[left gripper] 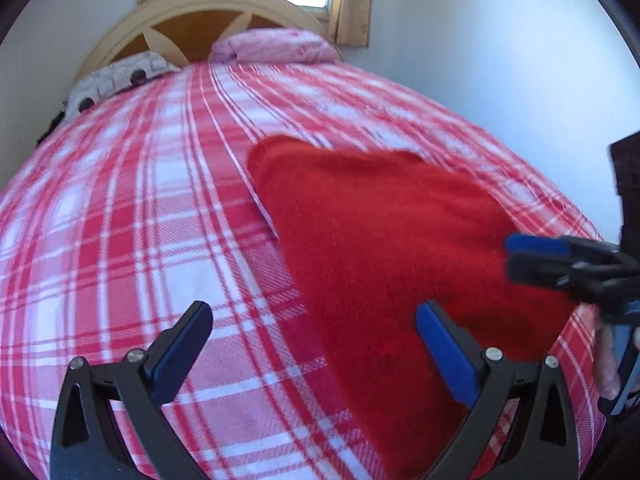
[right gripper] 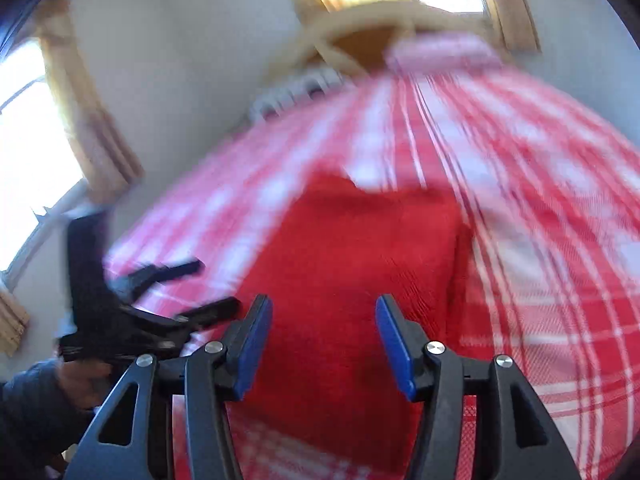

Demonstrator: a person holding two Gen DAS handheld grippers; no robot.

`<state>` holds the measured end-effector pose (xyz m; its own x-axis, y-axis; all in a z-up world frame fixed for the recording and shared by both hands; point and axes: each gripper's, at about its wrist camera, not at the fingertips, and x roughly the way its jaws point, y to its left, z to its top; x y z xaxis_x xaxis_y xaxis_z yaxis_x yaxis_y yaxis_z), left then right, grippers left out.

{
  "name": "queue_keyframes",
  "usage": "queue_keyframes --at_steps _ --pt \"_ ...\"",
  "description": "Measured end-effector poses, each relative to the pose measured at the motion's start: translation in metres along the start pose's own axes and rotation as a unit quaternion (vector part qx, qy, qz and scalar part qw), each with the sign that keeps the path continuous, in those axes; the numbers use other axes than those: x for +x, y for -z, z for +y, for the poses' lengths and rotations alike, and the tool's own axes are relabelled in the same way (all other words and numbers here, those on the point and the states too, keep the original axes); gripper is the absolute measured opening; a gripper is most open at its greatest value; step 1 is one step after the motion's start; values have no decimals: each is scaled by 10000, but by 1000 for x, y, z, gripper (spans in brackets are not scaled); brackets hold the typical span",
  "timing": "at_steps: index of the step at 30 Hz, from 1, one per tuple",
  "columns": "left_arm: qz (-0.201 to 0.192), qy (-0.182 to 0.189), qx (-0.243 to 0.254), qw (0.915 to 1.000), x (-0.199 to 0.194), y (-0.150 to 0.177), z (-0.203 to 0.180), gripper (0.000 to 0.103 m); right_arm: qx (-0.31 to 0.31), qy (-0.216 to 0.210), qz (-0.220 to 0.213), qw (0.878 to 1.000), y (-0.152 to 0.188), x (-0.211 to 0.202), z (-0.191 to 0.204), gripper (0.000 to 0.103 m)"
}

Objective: Fold small clothes
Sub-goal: 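Move the right gripper to the folded sweater's edge and close on it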

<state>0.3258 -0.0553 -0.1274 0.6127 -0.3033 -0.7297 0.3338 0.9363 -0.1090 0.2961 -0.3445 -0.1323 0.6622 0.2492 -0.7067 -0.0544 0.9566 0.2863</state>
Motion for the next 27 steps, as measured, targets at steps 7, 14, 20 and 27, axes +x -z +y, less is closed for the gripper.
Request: queue_keyframes --at_steps 7,14,20,27 --pt "-89 291 -124 9995 -8 2 6 103 -304 20 -19 9995 21 -12 2 56" --pt "245 381 -310 9985 22 -22 16 103 11 -292 -50 9996 8 -16 -7 56" --pt "113 578 -433 9973 8 -33 22 103 812 -719 -377 9934 -19 -42 -42 70" --pt "359 886 -1249 9876 31 -38 54 103 1756 -965 -16 9797 -45 -1 -90 79"
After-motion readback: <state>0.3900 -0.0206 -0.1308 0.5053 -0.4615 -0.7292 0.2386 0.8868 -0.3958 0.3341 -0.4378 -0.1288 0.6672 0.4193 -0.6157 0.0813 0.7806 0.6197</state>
